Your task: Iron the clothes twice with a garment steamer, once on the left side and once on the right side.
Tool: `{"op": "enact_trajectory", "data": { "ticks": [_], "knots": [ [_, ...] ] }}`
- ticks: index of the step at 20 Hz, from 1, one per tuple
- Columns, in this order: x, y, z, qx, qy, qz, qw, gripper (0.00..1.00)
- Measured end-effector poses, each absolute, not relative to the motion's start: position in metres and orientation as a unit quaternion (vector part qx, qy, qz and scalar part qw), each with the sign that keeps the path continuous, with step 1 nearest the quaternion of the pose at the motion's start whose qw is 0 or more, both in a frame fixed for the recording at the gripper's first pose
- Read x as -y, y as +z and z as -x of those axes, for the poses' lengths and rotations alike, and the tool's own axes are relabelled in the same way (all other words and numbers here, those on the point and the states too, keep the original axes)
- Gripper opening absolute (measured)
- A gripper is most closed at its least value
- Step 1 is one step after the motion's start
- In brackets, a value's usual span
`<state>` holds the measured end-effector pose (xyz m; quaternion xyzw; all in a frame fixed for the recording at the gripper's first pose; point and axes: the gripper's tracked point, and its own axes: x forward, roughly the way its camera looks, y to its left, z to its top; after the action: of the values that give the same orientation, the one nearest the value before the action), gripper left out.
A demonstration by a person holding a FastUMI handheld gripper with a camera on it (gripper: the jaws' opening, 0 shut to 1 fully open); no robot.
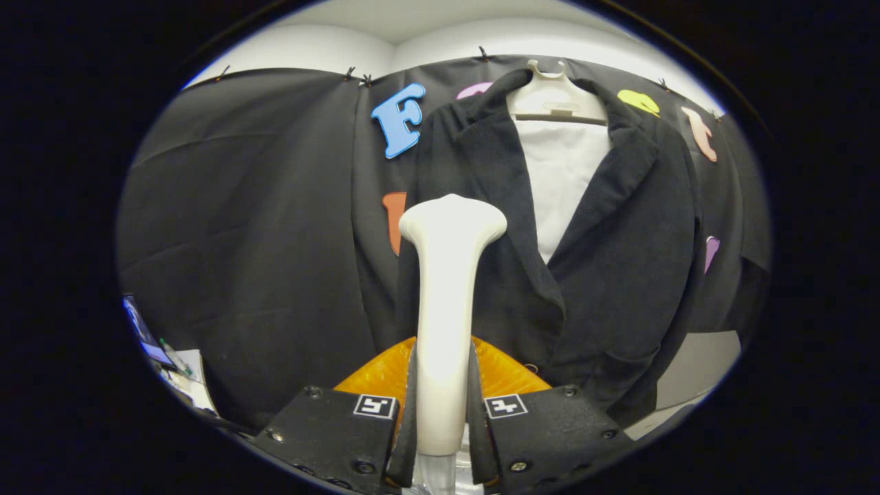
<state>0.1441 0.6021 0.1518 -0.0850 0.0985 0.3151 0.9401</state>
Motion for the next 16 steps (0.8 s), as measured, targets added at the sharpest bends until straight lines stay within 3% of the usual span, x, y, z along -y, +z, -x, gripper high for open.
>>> {"op": "enact_trajectory", "data": {
  "ticks": [16],
  "knots": [
    [-0.572, 0.085, -0.142, -0.161, 0.301, 0.087, 0.936, 0.34]
  ]
}}
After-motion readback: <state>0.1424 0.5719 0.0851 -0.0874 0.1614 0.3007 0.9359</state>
